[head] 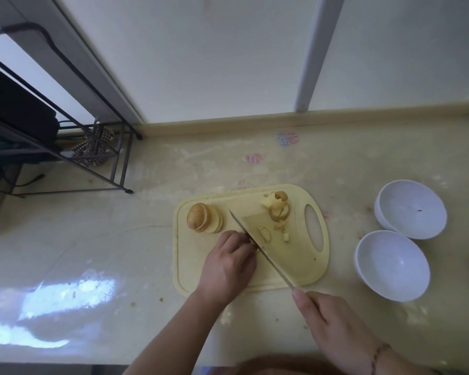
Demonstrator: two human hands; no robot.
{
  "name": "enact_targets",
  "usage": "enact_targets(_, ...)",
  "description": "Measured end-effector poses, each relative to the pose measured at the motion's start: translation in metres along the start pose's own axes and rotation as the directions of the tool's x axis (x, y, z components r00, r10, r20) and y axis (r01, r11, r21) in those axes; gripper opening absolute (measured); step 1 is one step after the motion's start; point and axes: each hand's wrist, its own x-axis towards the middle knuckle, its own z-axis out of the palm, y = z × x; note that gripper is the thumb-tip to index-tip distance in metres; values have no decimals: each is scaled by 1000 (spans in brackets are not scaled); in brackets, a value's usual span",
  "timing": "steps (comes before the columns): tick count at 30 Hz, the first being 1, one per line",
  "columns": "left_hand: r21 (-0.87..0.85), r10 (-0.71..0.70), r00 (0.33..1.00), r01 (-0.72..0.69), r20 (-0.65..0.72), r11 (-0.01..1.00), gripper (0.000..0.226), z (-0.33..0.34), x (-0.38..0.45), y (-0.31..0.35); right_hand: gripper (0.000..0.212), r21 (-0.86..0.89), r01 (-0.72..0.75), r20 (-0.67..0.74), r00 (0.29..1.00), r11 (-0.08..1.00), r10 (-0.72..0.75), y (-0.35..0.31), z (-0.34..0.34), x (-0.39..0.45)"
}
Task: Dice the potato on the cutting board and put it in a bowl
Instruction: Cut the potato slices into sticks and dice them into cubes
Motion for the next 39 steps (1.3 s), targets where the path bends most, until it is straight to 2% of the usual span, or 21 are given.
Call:
enact_targets(5,-41,-29,999,28,-14,999,11,0,0,1,92,-23,-37,-10,999,999,37,12,5,-3)
enact_targets(9,-53,-34,999,33,-26,998,11,1,0,1,79,-50,-64,-10,998,997,64,16,4,-7)
enact_targets(12,-79,-44,998,40,-44,996,14,2,0,2,84,-76,-45,-2,999,996,45,14,7,-4)
enact_targets(16,-87,-42,998,37,-52,995,13,2,-1,4,61,-85,-15,5,1000,996,15,3,11,10)
enact_targets(25,-53,-15,999,13,-46,998,5,1,-1,3,53,-99,-39,-53,998,994,34,3,-7,11)
enact_targets(32,-36,-15,998,12,-67,999,4,-6,-6,0,64,-8,-41,14,999,999,41,-3,-1,3)
enact_targets(36,-25,0,999,0,-33,1000,6,-5,-7,-4,71,2,-40,46,998,999,40,-3,3,-1)
enact_targets(39,-42,-14,1000,13,-22,999,7,-4,-7,-3,90,-13,-39,32,999,999,39,3,4,-3)
